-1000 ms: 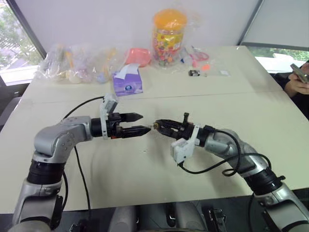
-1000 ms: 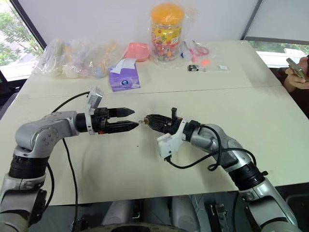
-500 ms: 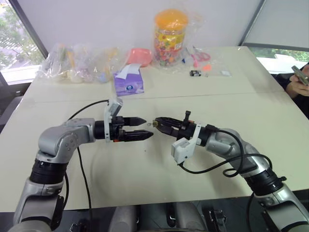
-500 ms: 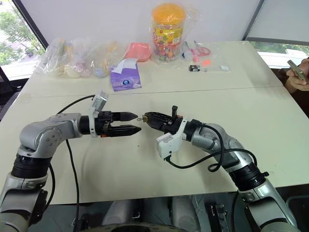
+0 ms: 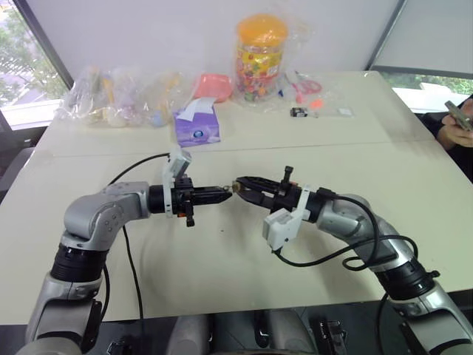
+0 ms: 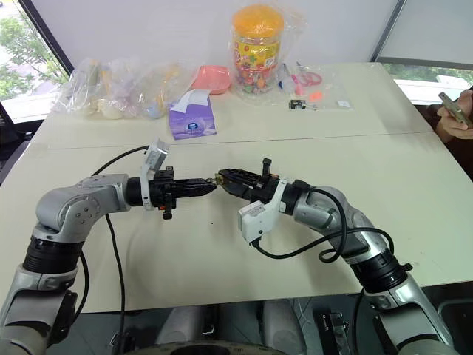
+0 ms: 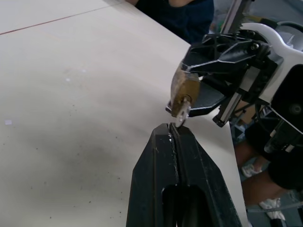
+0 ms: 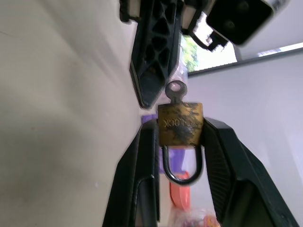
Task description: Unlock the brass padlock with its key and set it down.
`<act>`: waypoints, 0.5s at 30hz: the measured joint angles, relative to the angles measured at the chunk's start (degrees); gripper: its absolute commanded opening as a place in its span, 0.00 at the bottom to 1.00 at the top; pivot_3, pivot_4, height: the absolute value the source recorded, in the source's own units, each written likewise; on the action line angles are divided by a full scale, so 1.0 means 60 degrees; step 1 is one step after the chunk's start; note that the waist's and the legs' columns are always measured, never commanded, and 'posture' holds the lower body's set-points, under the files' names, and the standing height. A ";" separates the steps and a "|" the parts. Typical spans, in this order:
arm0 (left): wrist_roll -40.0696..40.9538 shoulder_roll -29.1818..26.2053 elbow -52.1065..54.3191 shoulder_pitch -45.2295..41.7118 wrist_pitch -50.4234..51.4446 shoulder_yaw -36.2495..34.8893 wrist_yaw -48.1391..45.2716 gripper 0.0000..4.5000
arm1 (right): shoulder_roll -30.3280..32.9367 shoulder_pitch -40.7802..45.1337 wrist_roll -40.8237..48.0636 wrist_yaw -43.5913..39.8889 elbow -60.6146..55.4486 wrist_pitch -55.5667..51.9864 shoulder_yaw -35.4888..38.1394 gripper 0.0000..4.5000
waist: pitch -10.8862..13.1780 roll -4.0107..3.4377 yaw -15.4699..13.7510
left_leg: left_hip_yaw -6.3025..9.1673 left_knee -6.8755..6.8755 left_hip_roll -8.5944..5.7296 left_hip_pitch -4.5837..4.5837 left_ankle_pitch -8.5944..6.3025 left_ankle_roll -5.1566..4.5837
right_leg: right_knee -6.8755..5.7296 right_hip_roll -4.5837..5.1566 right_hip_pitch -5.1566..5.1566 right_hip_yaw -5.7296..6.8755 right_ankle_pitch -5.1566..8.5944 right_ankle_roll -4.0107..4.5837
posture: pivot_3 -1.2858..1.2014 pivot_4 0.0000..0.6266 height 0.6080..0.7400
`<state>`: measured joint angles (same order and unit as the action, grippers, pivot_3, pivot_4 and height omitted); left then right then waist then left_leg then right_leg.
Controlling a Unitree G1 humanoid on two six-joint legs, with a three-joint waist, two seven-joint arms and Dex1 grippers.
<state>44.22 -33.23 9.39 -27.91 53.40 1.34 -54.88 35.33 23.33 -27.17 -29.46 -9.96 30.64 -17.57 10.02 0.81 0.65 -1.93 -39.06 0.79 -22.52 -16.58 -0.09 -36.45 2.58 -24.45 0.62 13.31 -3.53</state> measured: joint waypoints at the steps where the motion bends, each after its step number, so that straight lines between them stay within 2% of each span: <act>1: -0.0001 0.0000 0.0000 0.0000 -0.0003 0.0001 -0.0001 0.01 | 0.0000 -0.0001 0.0018 -0.0027 -0.0006 -0.0017 0.0004 0.15 | 0.0000 0.0000 -0.0001 | 0.0000 0.0000 0.0000 0.0000 0.0000 0.0000 | 0.0000 0.0000 0.0000 0.0000 0.0000 0.0000 | 0.52 0.24 0.98; 11: -0.0255 -0.0173 0.0000 0.0001 -0.0178 0.0027 -0.0158 0.01 | 0.0001 -0.0036 0.0272 -0.0437 -0.0032 -0.0270 0.0019 0.15 | 0.0000 0.0000 0.0000 | 0.0000 0.0000 0.0000 0.0000 0.0000 0.0000 | 0.0000 -0.0001 0.0000 0.0000 0.0000 0.0001 | 0.52 0.24 0.98; 14: -0.0351 -0.0313 0.0007 0.0002 -0.0213 0.0028 -0.0264 0.18 | 0.0001 -0.0037 0.0273 -0.0535 -0.0032 -0.0269 0.0018 0.15 | 0.0000 0.0000 -0.0002 | 0.0000 0.0000 0.0000 0.0001 0.0000 0.0000 | 0.0000 -0.0001 0.0000 0.0000 0.0000 0.0001 | 0.52 0.24 0.98; 15: -0.0406 -0.0328 0.0008 0.0003 -0.0242 0.0030 -0.0275 0.27 | 0.0001 -0.0037 0.0273 -0.0557 -0.0032 -0.0268 0.0017 0.15 | 0.0000 0.0000 -0.0003 | 0.0000 0.0000 0.0000 0.0000 0.0000 0.0000 | 0.0000 -0.0001 0.0000 0.0000 0.0000 0.0001 | 0.52 0.24 0.98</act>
<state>41.78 -35.20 9.44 -27.90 51.94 1.52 -56.52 35.34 23.11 -25.53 -32.80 -10.15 29.03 -17.46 10.02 0.82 0.62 -1.93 -39.06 0.79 -22.52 -16.58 -0.09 -36.45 2.58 -24.45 0.62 13.31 -3.53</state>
